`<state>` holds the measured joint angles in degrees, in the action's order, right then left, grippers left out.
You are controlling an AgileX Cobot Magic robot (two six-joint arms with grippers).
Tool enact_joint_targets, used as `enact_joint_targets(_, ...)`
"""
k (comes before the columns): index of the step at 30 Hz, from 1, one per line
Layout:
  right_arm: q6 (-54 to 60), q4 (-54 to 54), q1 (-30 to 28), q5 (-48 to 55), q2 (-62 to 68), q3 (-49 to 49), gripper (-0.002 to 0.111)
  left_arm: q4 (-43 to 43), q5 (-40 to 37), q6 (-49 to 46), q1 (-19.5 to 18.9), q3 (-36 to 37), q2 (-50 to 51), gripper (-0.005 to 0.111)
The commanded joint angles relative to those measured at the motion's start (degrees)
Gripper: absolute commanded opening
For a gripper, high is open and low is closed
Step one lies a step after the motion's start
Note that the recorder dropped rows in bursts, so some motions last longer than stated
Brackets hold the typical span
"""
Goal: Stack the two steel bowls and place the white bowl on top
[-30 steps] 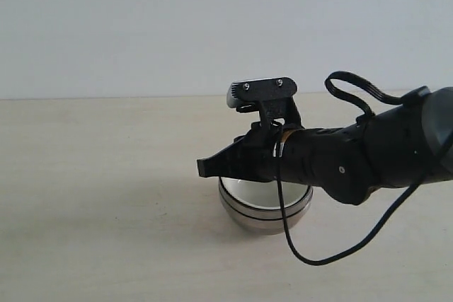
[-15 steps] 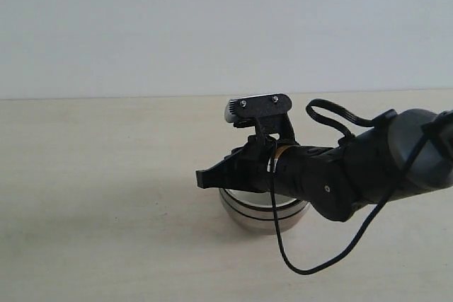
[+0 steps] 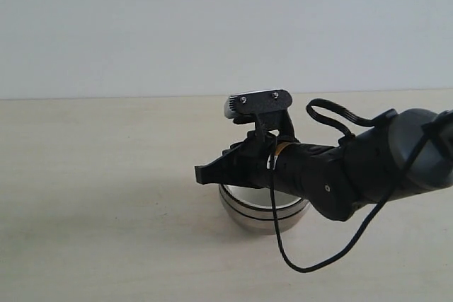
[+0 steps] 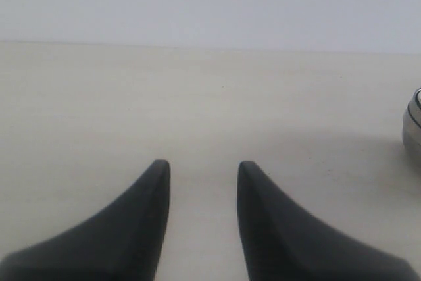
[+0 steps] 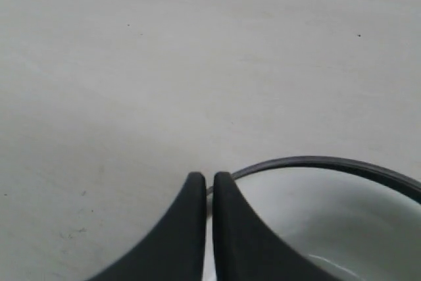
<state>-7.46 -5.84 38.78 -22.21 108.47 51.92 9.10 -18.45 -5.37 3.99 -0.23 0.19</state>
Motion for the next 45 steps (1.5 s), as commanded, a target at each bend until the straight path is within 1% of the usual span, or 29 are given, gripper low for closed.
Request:
enact_joint_targets(1, 4.92, 0.30, 0.05, 4.81, -3.98, 0.28, 0.000, 0.07, 0.38, -0.16, -0.16, 0.23, -0.19, 0.032)
enact_joint_targets(11, 11.40, 0.30, 0.05, 23.07, -23.08, 0.28, 0.000, 0.07, 0.38, -0.16, -0.16, 0.23, -0.19, 0.032)
enact_joint_targets(20, 12.56, 1.97, 0.05, 35.90, -41.48, 0.07, 0.000, 0.07, 0.38, -0.16, -0.16, 0.23, -0.19, 0.032)
enact_joint_targets(26, 12.56, 2.10, 0.05, 39.68, -49.82, -0.08, 0.000, 0.07, 0.38, -0.16, -0.16, 0.23, -0.19, 0.032)
enact_joint_targets(28, 11.87, 2.10, 0.05, 36.79, -51.31, -1.61, 0.000, 0.07, 0.38, -0.16, -0.16, 0.23, -0.19, 0.032)
enact_joint_targets(30, 9.35, 2.10, 0.05, 31.42, -51.24, -4.28, 0.000, 0.07, 0.38, -0.16, -0.16, 0.23, -0.19, 0.032)
enact_joint_targets(32, 5.54, 1.84, 0.05, 23.03, -49.41, -8.62, 0.000, 0.07, 0.38, -0.16, -0.16, 0.23, -0.19, 0.032)
enact_joint_targets(34, 1.58, 1.84, 0.05, 15.36, -46.43, -11.55, 0.000, 0.07, 0.38, -0.16, -0.16, 0.23, -0.19, 0.032)
enact_joint_targets(35, 0.54, 1.84, 0.05, 13.34, -44.32, -12.30, 0.000, 0.07, 0.38, -0.16, -0.16, 0.23, -0.19, 0.032)
enact_joint_targets(38, -4.03, 1.75, 0.14, 12.61, -36.44, -11.22, 0.000, 0.07, 0.38, -0.16, -0.16, 0.23, -0.19, 0.032)
enact_joint_targets(45, -2.97, 3.26, 2.92, 16.50, -19.15, -2.20, 0.000, 0.07, 0.38, -0.16, -0.16, 0.23, -0.19, 0.032)
